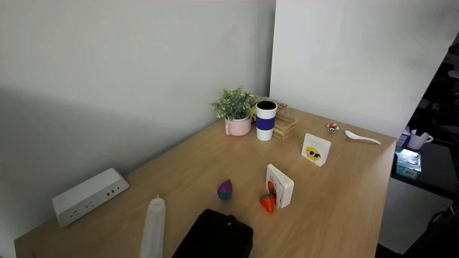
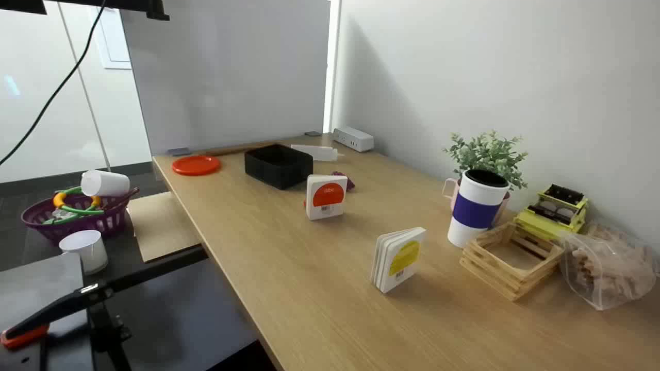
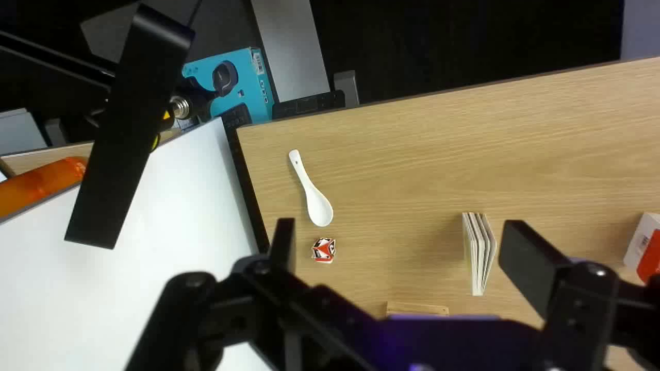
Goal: Pick up the two small books from the table and put them in the black bowl.
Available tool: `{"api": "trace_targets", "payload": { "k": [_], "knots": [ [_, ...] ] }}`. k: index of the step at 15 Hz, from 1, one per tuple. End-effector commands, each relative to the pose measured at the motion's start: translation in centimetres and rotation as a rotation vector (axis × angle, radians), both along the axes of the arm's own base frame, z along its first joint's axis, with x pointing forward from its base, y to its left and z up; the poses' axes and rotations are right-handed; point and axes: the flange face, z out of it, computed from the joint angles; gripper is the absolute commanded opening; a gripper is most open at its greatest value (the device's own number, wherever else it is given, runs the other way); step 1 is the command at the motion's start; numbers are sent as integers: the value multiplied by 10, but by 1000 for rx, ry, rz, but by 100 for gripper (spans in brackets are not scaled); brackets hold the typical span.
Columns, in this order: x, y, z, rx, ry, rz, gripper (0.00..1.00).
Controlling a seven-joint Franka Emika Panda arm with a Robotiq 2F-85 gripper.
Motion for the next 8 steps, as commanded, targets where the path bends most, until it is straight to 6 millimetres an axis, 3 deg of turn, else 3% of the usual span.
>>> {"api": "trace_targets", "payload": {
  "k": [1,5,8],
  "knots": [
    [0,0,1,0,1,0,100],
    [2,-1,0,9,2,21,100],
    [16,2,-4,27,5,133,100]
  ]
}}
